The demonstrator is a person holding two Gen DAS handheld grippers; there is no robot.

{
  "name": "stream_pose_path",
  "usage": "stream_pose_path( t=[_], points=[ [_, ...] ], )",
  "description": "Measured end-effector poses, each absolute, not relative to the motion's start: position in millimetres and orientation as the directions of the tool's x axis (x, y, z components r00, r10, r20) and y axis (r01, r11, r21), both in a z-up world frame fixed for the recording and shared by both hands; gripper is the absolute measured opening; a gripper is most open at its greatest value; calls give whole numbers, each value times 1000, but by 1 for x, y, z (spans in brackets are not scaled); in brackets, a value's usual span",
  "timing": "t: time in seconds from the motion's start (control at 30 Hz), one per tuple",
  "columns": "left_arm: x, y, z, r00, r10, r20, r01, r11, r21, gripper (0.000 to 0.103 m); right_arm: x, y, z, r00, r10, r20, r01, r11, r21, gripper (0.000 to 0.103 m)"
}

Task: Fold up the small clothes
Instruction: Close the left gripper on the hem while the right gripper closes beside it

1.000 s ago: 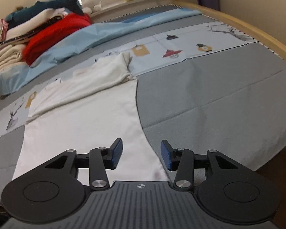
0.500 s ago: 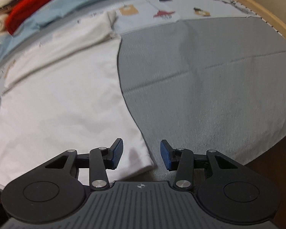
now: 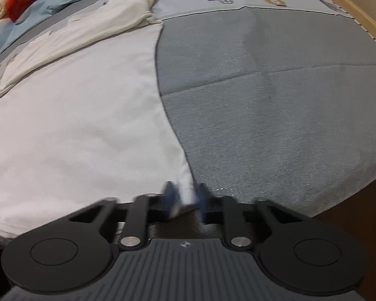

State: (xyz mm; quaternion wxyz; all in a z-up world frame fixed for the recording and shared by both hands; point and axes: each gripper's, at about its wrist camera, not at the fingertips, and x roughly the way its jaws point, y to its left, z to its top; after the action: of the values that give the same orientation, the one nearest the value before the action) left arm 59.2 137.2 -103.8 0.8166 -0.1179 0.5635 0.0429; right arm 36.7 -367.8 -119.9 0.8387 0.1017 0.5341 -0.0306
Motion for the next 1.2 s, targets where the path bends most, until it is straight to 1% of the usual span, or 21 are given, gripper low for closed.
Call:
stream_pose_path(
  t=[0.03, 0.23, 0.43, 0.6, 0.77, 0.8, 0.83, 0.97, 1.2],
  points=[
    [59, 136, -103, 364, -71, -929, -197, 969, -152, 6, 36, -368, -118, 435, 61, -899, 161, 976, 144, 7],
    [52, 140, -91, 407, -100, -908, -192, 962, -192, 6, 29, -374, -100, 498, 91, -862, 188, 959, 210, 7],
    [56, 134, -98, 366, -80, -927, -188, 969, -158, 9, 31, -371, -116, 420, 70, -905, 197, 966, 167, 9],
    [57, 131, -102, 353, -63, -934, -175, 976, -132, 12, 32, -368, -119, 408, 55, -911, 191, 971, 144, 11],
    [58, 129, -103, 354, -56, -933, -162, 980, -120, 12, 33, -368, -119, 407, 53, -912, 184, 973, 138, 11],
    [58, 129, -102, 361, -54, -931, -164, 979, -121, 8, 33, -367, -118, 411, 53, -910, 180, 974, 138, 9],
    [58, 129, -100, 373, -56, -926, -166, 978, -126, 7, 32, -367, -116, 418, 55, -907, 179, 974, 142, 7],
    [56, 130, -95, 400, -67, -914, -165, 976, -143, 7, 29, -374, -104, 475, 75, -877, 203, 960, 193, 6],
    [58, 124, -102, 361, -47, -931, -146, 984, -106, 10, 33, -368, -118, 416, 61, -907, 192, 969, 153, 8]
  ],
)
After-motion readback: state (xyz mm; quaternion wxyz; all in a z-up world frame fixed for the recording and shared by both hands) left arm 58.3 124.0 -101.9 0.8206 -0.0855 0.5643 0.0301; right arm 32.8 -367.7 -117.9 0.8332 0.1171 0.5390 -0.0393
